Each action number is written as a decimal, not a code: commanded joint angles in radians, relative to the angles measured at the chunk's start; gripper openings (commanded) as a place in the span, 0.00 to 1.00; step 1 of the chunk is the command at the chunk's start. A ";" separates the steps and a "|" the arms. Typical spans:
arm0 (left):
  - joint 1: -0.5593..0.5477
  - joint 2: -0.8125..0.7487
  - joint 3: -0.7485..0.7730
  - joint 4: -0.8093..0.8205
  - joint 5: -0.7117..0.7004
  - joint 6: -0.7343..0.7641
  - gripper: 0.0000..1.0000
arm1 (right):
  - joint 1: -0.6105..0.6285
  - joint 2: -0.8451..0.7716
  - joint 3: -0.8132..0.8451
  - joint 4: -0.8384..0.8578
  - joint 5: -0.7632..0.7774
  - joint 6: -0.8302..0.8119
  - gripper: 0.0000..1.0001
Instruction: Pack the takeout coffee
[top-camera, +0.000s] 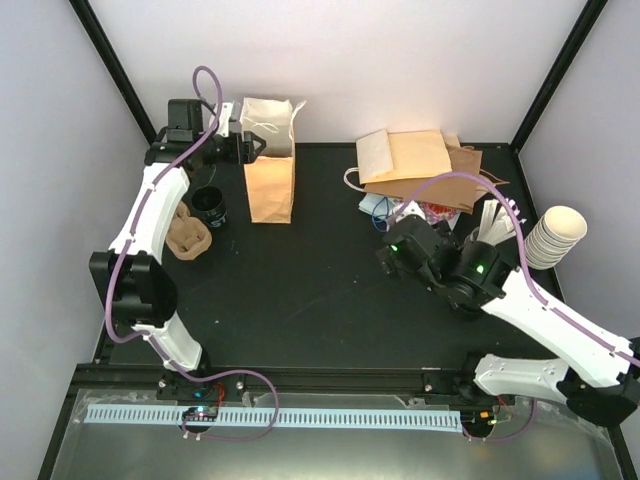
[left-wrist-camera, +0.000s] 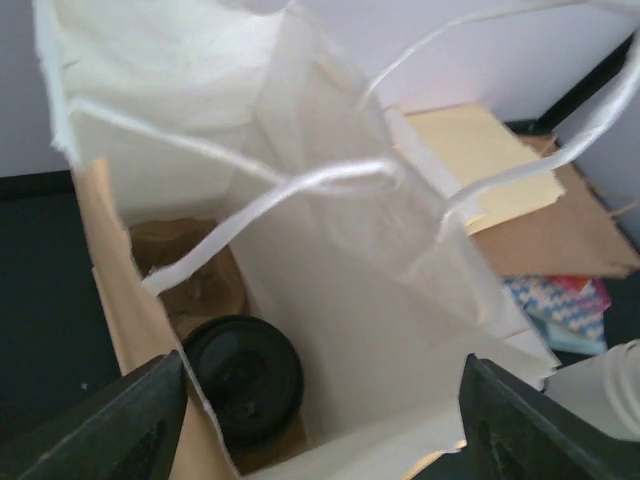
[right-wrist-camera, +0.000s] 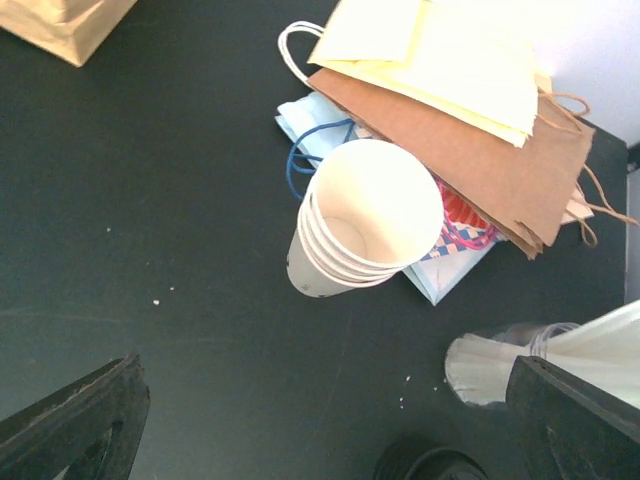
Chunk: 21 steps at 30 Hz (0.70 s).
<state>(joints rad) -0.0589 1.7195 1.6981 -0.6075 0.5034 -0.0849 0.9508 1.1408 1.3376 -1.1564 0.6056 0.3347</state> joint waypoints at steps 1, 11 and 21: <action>0.006 -0.108 -0.014 0.078 0.031 -0.016 0.83 | 0.029 -0.138 -0.155 0.230 -0.051 -0.189 1.00; 0.007 -0.254 -0.017 0.047 -0.036 -0.003 0.99 | 0.029 -0.287 -0.385 0.498 -0.129 -0.298 1.00; 0.007 -0.419 -0.083 0.001 -0.096 -0.134 0.99 | 0.028 -0.350 -0.510 0.673 -0.001 -0.262 1.00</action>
<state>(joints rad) -0.0589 1.3720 1.6203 -0.5690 0.4480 -0.1307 0.9756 0.7937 0.8204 -0.5865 0.4923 0.0154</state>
